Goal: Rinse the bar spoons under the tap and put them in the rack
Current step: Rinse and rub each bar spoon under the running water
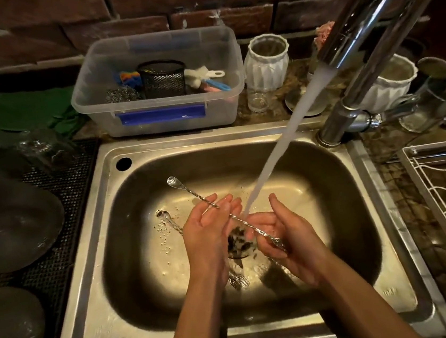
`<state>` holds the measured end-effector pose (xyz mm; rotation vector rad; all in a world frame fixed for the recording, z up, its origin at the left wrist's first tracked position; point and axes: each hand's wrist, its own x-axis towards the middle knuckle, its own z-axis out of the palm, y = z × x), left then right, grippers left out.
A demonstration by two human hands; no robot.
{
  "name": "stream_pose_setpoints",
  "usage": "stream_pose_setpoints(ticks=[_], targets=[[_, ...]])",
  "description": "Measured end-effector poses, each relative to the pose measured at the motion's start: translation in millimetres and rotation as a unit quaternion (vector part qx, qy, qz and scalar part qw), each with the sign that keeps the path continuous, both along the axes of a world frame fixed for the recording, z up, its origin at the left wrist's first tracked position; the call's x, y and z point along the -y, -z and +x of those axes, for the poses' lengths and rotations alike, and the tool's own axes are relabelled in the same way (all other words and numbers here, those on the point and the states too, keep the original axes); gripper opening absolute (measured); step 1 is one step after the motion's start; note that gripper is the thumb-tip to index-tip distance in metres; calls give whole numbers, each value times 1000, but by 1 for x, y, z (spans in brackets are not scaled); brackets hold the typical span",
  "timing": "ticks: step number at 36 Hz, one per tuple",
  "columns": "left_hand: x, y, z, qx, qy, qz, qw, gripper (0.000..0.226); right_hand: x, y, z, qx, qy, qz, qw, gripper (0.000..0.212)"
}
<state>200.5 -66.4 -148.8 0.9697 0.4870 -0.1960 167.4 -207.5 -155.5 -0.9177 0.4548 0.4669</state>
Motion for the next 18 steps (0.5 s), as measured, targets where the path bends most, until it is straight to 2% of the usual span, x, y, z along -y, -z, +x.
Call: stream_pose_setpoints(ticks=[7, 13, 18], targets=[[7, 2, -10, -19, 25, 27, 999, 24, 6, -6, -9, 26, -13, -41, 999, 52], [11, 0, -18, -30, -3, -72, 997, 27, 12, -17, -19, 63, -57, -115, 990, 27], [14, 1, -26, -41, -5, -93, 995, 27, 16, -22, -29, 73, -67, -155, 983, 29]])
